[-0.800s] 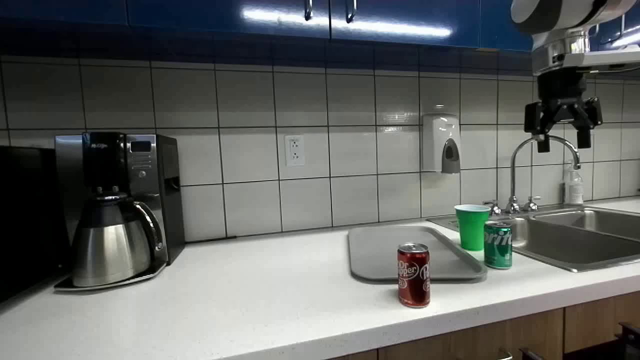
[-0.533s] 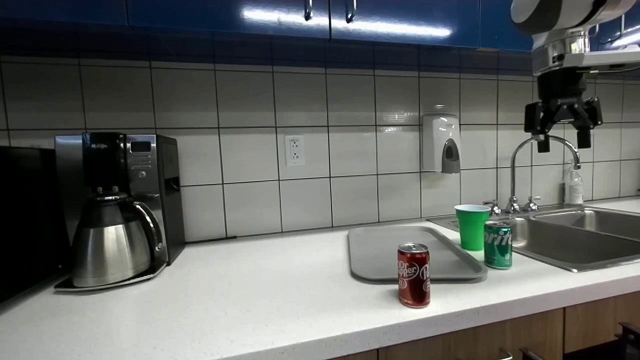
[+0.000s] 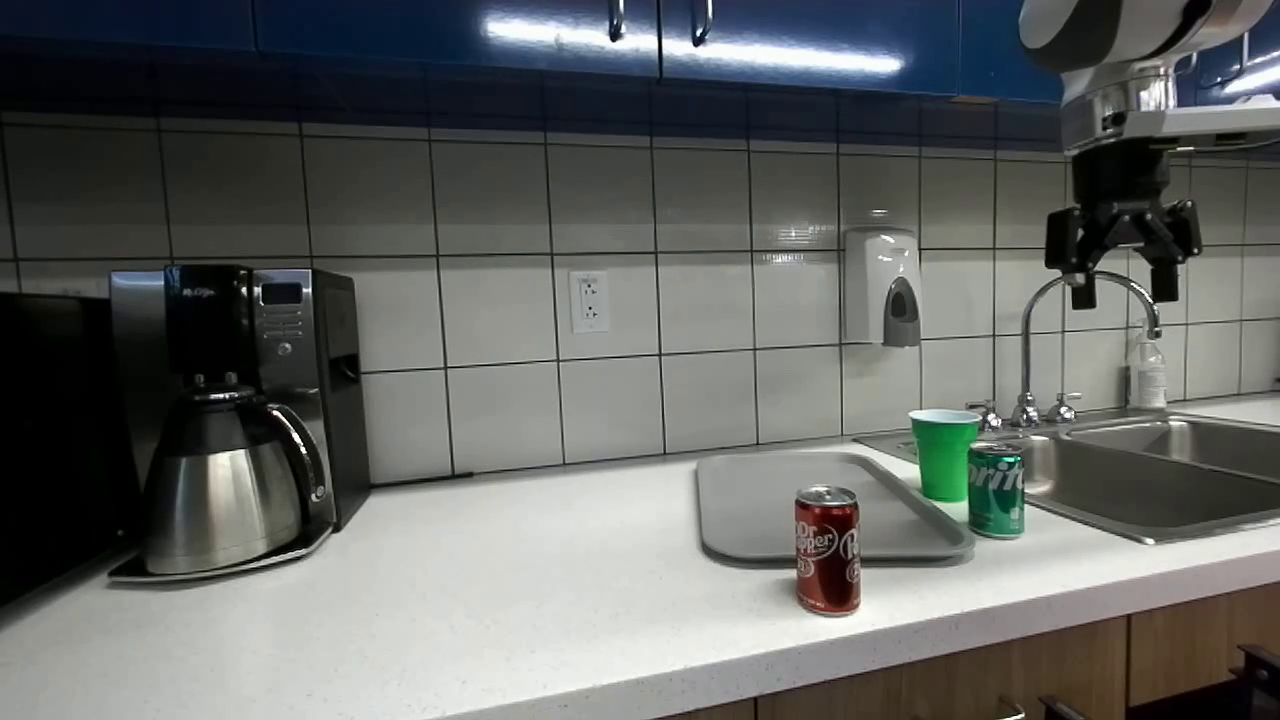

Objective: Put the green and red cans on the tray

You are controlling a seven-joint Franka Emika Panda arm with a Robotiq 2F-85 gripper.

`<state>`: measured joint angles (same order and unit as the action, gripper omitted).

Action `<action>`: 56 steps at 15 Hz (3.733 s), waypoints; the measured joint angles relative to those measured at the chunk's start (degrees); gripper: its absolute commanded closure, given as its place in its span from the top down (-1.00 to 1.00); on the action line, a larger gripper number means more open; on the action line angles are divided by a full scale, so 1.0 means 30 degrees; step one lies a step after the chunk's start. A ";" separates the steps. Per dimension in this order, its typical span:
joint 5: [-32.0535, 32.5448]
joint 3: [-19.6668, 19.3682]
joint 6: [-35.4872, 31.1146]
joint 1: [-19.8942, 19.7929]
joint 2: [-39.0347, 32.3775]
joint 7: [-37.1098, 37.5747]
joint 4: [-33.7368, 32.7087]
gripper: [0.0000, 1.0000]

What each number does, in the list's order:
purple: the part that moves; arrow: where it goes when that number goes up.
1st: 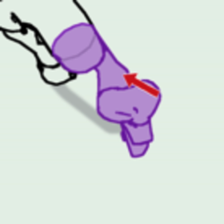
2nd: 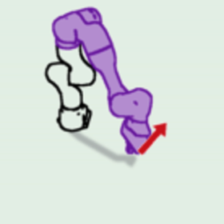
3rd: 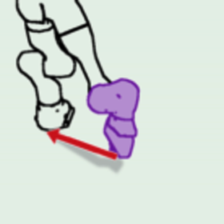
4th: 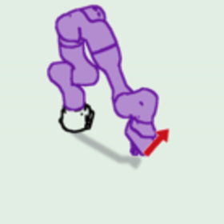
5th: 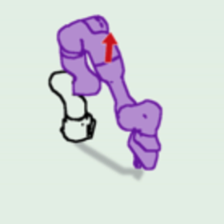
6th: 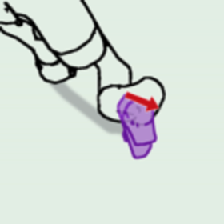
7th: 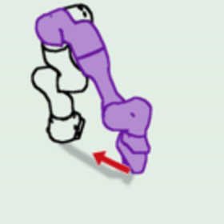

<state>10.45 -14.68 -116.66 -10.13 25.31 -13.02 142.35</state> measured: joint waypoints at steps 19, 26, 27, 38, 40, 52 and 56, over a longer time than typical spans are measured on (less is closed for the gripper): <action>-0.0054 0.1393 -0.5670 0.1260 -0.2838 0.0000 0.2506 1.00; -0.0050 0.1644 -0.7983 0.1275 -0.5045 0.0000 0.2491 1.00; -0.0050 0.1701 -0.8270 0.1283 -0.5357 0.0000 0.2477 1.00; -0.0050 0.1995 -0.9848 0.1381 -0.8370 0.0000 0.1378 1.00; -0.0059 0.2047 -1.0005 0.1386 -0.8894 0.0000 0.1078 1.00; -0.0339 0.2675 -1.0520 0.1418 -1.1292 0.0000 -0.0399 1.00; -0.0340 0.2675 -1.0520 0.1415 -1.1455 0.0000 -0.0555 1.00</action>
<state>9.43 -6.65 -148.22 -5.88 -9.06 -13.02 140.68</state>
